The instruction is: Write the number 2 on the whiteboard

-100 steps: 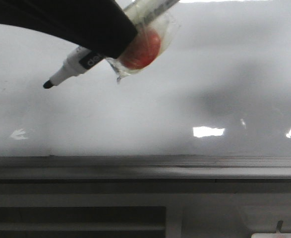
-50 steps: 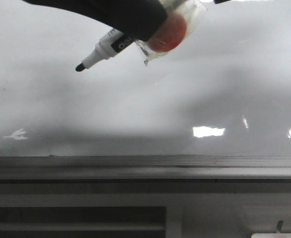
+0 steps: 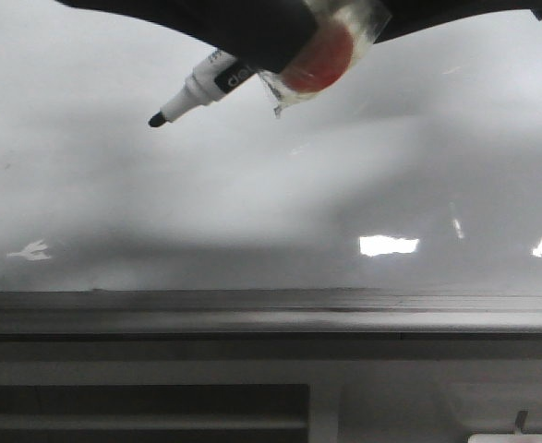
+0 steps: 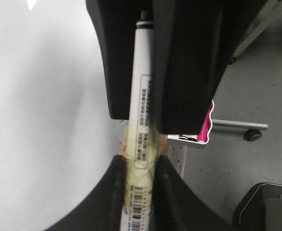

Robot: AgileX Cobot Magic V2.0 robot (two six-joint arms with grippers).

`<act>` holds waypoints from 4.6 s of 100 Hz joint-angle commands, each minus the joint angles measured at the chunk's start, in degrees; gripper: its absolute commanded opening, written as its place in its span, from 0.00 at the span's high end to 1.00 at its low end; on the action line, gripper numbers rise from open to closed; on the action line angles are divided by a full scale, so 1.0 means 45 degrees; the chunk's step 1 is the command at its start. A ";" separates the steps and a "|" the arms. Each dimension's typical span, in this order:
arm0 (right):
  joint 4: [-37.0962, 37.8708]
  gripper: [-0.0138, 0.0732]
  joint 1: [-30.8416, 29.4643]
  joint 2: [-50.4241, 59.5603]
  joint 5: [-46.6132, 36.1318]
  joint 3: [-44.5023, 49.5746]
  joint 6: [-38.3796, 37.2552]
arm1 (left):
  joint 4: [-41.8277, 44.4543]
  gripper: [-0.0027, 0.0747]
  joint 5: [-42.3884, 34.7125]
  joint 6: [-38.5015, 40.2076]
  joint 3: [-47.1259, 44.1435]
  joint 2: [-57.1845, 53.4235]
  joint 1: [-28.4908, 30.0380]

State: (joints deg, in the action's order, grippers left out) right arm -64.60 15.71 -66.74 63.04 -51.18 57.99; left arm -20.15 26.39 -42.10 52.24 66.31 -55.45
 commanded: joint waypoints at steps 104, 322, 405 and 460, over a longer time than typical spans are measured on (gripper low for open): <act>-0.0747 0.90 0.0012 0.2281 -0.2493 -0.0108 0.0314 | 0.0032 0.62 -0.1220 0.0896 0.0551 -0.2057 0.1441; -0.3636 0.90 0.2514 0.1875 -0.9754 0.1594 0.5292 | -0.1263 0.99 -0.6756 0.4691 -0.4005 -0.5533 0.7873; -0.3941 0.90 0.2571 0.3512 -1.3193 0.2923 0.5052 | -0.1263 0.99 -0.6756 0.4691 -0.4005 -0.5533 0.7873; -0.4565 0.90 0.2571 0.2854 -1.0715 0.4266 0.5052 | -0.1263 0.99 -0.6756 0.4691 -0.4005 -0.5533 0.7873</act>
State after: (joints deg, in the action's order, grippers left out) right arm -83.98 27.71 -52.25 14.37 -30.86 80.52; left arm -26.02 -0.57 -21.16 32.59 41.76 -19.89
